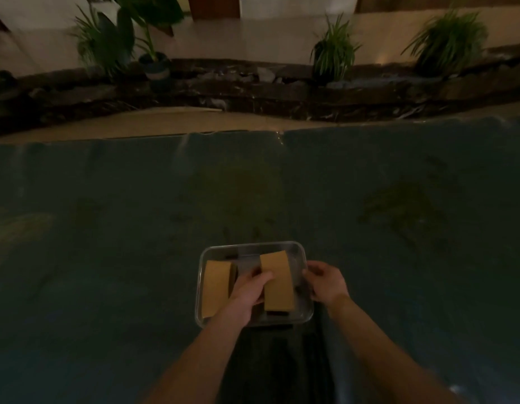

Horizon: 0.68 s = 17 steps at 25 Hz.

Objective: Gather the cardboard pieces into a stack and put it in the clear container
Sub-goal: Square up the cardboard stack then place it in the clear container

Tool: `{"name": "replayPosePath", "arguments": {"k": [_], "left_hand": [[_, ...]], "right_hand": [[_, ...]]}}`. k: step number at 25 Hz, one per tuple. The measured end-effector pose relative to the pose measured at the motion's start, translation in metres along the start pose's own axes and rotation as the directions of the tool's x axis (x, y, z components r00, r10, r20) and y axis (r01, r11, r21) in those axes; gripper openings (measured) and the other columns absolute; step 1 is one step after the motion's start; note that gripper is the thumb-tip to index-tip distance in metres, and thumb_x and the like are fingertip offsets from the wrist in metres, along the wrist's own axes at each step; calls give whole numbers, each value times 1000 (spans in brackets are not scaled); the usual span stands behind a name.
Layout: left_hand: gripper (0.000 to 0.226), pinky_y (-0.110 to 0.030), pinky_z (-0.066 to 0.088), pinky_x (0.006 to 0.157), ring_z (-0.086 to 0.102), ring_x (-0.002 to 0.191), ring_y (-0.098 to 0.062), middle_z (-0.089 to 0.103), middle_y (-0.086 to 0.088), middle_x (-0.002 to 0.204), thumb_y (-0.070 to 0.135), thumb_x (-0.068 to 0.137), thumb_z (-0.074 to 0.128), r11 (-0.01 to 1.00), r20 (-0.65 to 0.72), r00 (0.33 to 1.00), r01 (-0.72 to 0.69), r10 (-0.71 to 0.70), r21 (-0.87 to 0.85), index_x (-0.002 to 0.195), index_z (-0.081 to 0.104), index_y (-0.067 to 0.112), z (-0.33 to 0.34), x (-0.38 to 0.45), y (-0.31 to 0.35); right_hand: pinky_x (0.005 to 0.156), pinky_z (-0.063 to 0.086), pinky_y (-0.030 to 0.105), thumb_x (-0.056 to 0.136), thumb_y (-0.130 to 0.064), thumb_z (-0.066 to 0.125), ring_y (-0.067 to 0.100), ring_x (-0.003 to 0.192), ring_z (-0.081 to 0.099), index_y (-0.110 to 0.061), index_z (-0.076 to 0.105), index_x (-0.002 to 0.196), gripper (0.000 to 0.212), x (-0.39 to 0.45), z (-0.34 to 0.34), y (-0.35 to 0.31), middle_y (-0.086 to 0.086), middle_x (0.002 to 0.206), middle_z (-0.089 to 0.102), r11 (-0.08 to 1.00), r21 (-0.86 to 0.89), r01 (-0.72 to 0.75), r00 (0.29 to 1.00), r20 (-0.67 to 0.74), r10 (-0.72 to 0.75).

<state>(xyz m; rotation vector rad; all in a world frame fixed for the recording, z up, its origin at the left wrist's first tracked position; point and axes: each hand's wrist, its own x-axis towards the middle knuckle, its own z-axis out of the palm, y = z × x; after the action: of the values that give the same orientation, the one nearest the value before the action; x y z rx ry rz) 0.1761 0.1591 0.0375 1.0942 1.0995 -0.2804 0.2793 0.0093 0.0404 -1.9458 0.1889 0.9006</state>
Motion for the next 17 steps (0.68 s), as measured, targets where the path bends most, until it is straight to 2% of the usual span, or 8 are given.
{"name": "replayPosePath", "arguments": {"k": [2,5,6,9,10,14,17], "left_hand": [[29,-51,44,103,57,106,-24,61,-2,119,32,85,72,1000,-7,1000,10,-10,25,111,61,33,3,8,-3],[38,-54,41,106,55,111,-27,60,-1,116,33,81,74,999,-63,998,17,-14,48,115,57,31,15,19,-8],[37,-54,42,105,56,111,-27,61,-1,114,33,81,75,998,-78,997,29,-25,47,113,58,30,20,22,-10],[25,-54,42,105,55,109,-26,61,0,112,34,81,74,996,-87,994,64,-58,67,100,58,36,32,27,-14],[24,-54,43,104,56,109,-26,61,0,112,35,81,73,995,-88,994,72,-65,75,99,58,37,35,29,-15],[14,-51,44,101,56,107,-25,60,-1,110,34,86,69,992,-114,991,79,-68,101,96,58,36,44,35,-16],[10,-42,43,87,53,92,-20,57,1,101,33,89,66,990,-174,984,68,-45,125,92,57,33,50,37,-16]], "right_hand": [[70,58,36,92,-13,65,22,90,69,-16,70,108,18,8,-2,5,6,104,72,994,90,-62,998,28,59],[54,52,29,88,-9,70,16,64,62,-10,69,103,15,11,-8,8,4,78,70,971,218,-95,994,75,80],[54,53,29,87,-9,70,16,63,60,-10,69,101,14,13,-9,10,4,74,67,964,245,-107,991,99,85],[73,56,37,86,-11,72,22,78,58,-12,69,101,16,17,-13,15,8,82,65,945,285,-163,979,163,119],[74,55,38,85,-12,73,23,79,58,-12,70,102,17,19,-14,16,8,83,64,937,298,-183,974,186,131],[68,54,35,84,-13,74,18,73,57,-14,70,100,16,24,-15,21,3,75,62,924,323,-203,964,232,131],[65,53,34,84,-15,75,18,72,57,-17,70,95,13,27,-15,22,3,74,61,924,329,-196,965,230,122]]}}
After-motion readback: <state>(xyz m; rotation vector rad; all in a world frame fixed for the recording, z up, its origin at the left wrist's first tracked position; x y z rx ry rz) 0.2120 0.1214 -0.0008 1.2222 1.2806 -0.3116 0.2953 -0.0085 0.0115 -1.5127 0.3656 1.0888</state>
